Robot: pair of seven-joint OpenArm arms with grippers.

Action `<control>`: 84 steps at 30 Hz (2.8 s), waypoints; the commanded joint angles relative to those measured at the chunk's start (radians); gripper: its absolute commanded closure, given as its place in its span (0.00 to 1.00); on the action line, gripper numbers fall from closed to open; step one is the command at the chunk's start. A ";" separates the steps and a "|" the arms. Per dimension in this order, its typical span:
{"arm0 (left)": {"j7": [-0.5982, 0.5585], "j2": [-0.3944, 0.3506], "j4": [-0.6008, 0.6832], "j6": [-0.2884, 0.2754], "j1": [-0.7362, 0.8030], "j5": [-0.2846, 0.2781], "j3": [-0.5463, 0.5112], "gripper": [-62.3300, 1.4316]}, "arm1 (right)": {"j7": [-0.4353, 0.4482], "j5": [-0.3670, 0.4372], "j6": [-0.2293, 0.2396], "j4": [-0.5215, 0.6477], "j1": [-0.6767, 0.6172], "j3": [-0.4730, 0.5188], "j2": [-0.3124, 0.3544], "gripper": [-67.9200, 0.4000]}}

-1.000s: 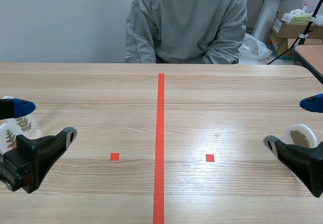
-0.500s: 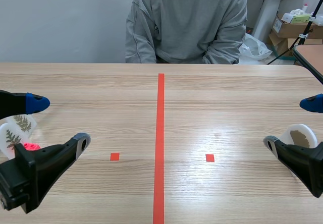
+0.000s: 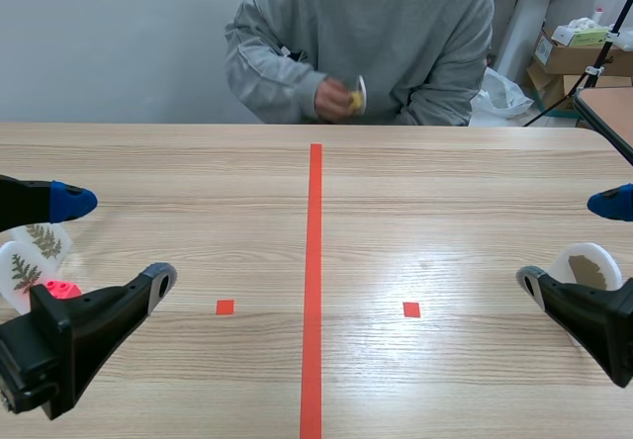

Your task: Do the leaf sorting experiment

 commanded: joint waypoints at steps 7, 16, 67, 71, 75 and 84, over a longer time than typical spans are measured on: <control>-0.014 0.002 0.008 0.002 0.008 -0.010 0.000 0.00 | 0.007 0.011 -0.003 0.008 0.009 0.004 0.010 0.02; -0.014 0.002 0.008 0.002 0.008 -0.013 0.000 0.00 | 0.007 0.011 -0.003 0.008 0.009 0.004 0.010 0.02; -0.013 0.002 0.008 0.002 0.008 -0.013 0.000 0.00 | 0.007 0.011 -0.019 0.008 0.009 0.004 0.010 0.02; -0.013 0.002 0.008 0.002 0.008 -0.013 0.000 0.00 | 0.006 0.011 -0.019 0.008 0.009 0.004 0.010 0.02; -0.013 0.002 0.008 0.002 0.008 -0.013 0.000 0.00 | 0.006 0.011 -0.019 0.008 0.009 0.004 0.010 0.02; -0.013 0.002 0.008 0.002 0.008 -0.013 0.000 0.00 | -0.042 0.011 -0.018 0.008 0.030 0.004 0.010 0.02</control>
